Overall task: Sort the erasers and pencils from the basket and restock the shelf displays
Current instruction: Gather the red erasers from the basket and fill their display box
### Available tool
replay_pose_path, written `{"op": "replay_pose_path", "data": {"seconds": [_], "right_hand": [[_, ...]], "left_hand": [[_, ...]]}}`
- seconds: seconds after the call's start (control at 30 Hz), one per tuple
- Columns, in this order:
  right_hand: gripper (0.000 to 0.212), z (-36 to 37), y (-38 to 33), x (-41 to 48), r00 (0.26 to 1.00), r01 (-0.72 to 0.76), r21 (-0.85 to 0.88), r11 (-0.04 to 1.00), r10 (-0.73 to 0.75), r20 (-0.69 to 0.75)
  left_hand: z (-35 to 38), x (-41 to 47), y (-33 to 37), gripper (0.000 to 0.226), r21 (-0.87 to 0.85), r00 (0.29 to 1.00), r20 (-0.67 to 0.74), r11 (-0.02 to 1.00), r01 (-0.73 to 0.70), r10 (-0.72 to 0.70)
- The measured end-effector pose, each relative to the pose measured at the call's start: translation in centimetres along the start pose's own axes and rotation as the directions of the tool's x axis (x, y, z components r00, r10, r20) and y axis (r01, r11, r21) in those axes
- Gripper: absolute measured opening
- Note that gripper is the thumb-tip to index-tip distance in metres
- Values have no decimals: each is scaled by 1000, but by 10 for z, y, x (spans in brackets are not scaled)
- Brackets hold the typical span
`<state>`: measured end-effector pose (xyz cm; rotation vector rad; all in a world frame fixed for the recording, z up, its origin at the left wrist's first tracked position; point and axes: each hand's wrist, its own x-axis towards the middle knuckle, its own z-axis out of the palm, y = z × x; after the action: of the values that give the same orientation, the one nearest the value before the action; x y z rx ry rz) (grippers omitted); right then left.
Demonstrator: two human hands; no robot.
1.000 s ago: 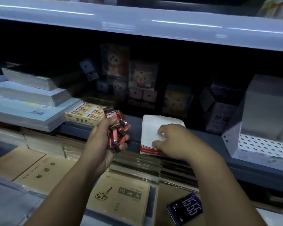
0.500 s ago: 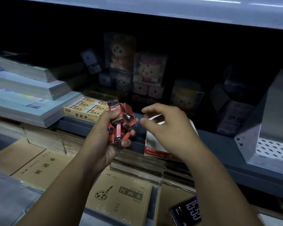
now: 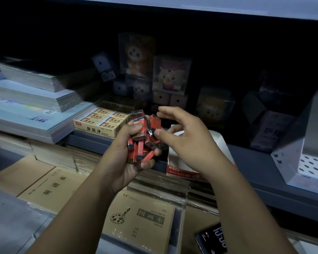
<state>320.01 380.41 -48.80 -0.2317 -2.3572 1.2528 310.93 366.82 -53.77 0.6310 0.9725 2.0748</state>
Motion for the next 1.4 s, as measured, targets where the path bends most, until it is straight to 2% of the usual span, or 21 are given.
{"op": "replay_pose_path", "data": {"seconds": [0.17, 0.27, 0.37, 0.5, 0.57, 0.63, 0.73, 0.83, 1.03, 1.23, 1.4], "right_hand": [[46, 4, 3, 4, 999, -5, 105, 994, 11, -52], [32, 2, 3, 5, 992, -46, 253, 966, 74, -106], [20, -6, 3, 4, 990, -43, 325, 945, 85, -115], [15, -20, 4, 4, 967, -25, 394, 919, 123, -225], [17, -26, 9, 6, 951, -15, 316, 949, 112, -289], [20, -30, 17, 8, 947, -21, 128, 992, 60, -315], [18, -28, 31, 9, 969, -88, -159, 983, 48, -241], [13, -22, 40, 9, 980, -98, -292, 951, 42, -192], [12, -15, 40, 12, 987, -119, -405, 906, 65, -145], [16, -12, 45, 13, 979, -183, -294, 938, 147, -138], [13, -11, 46, 15, 974, -207, -337, 919, 161, -160]], "left_hand": [[0, 0, -1, 35, -38, 1000, -6, 999, 0, -1], [2, -1, -1, 29, -60, 1000, -29, 998, 2, -4], [4, -1, -1, 26, -77, 999, -45, 997, 4, -7], [6, -1, -1, 26, -77, 998, -63, 997, -3, -2], [6, -1, 0, 27, -83, 998, -68, 997, -2, -3], [5, -1, 0, 28, -86, 997, -73, 996, 0, -7], [6, 0, 0, 36, -85, 996, -91, 996, -3, -4], [7, -1, 0, 42, -80, 994, -112, 997, 0, -9], [8, -1, 1, 34, -79, 991, -130, 997, 16, -26], [13, -2, 0, 30, -64, 989, -144, 997, 31, -40], [14, -2, 0, 34, -63, 989, -143, 998, 25, -34]]}}
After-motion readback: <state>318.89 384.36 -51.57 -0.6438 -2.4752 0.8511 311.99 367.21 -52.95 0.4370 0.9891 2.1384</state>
